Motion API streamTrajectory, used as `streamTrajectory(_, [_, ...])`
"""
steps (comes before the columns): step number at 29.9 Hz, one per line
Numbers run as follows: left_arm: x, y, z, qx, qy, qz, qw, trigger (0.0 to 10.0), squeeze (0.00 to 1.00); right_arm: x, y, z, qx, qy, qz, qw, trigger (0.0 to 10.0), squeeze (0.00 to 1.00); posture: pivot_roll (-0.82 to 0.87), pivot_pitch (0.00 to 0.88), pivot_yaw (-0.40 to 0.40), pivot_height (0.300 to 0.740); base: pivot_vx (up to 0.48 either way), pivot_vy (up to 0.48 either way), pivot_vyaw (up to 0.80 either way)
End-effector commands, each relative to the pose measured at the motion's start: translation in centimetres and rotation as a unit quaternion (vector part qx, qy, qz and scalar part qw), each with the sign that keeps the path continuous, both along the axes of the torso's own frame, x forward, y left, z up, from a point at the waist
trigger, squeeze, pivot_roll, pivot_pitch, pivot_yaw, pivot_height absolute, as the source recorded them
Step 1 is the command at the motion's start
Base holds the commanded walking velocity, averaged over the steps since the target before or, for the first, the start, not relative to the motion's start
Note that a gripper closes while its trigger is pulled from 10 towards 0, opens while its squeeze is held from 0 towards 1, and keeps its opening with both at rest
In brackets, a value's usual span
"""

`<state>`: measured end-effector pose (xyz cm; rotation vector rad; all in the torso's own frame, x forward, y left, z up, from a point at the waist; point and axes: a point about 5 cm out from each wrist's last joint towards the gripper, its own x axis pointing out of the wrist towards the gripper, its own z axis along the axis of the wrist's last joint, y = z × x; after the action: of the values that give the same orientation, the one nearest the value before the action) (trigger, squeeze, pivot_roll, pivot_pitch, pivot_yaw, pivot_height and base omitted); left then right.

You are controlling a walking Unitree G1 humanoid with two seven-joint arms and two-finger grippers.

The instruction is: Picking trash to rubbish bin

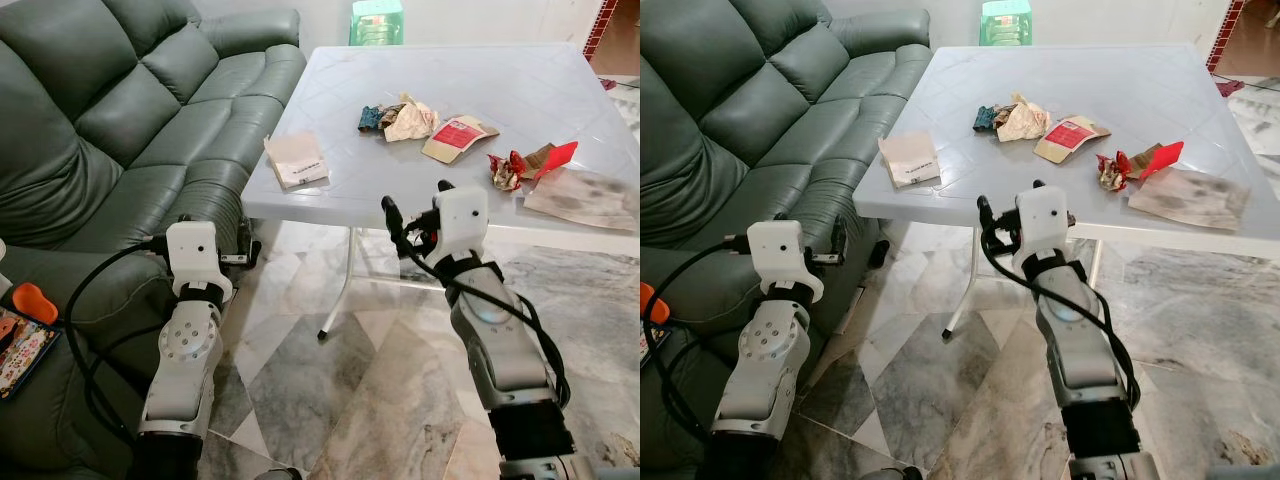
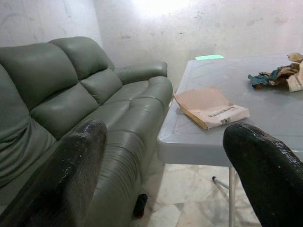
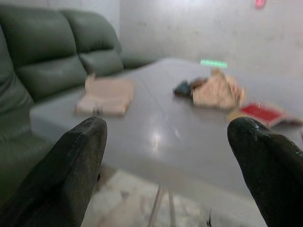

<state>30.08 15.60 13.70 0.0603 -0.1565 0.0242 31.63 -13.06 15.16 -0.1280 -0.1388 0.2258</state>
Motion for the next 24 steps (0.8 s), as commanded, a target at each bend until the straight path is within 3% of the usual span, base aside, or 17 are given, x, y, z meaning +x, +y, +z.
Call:
streamTrajectory(1, [-0.2, 0.1, 0.1, 0.008, -0.006, -0.007, 1.0, 10.0, 0.0, -0.1, 0.3, 0.2, -0.001, -0.005, 0.006, 1.0, 10.0, 0.0, -0.01, 0.062, 0.059, 0.74, 0.0, 0.0, 0.0])
streamTrajectory(6, [-0.2, 0.3, -0.4, 0.005, 0.002, -0.011, 1.0, 10.0, 0.0, 0.0, -0.1, -0.6, 0.0, 0.004, -0.001, 1.0, 10.0, 0.0, 0.0, 0.062, 0.059, 0.74, 0.0, 0.0, 0.0])
streamTrajectory(10, [-0.8, 0.7, -1.6, 0.002, 0.012, -0.014, 1.0, 10.0, 0.0, 0.2, -1.4, -1.4, -0.009, 0.015, -0.017, 1.0, 10.0, 0.0, 0.0, 0.066, 0.062, 0.74, 0.0, 0.0, 0.0])
streamTrajectory(14, [-1.2, 1.0, -1.9, 0.021, 0.013, -0.008, 1.0, 10.0, 0.0, 0.1, -2.0, -1.6, 0.01, 0.018, -0.021, 1.0, 10.0, 0.0, 0.0, 0.069, 0.064, 0.74, 0.0, 0.0, 0.0])
streamTrajectory(24, [0.0, 0.9, -0.1, 0.0, -0.017, -0.021, 1.0, 10.0, 0.0, -0.7, 0.3, -1.2, 0.015, 0.004, 0.035, 0.999, 10.0, 0.0, -0.01, 0.07, 0.062, 0.74, 0.029, 0.0, 0.0])
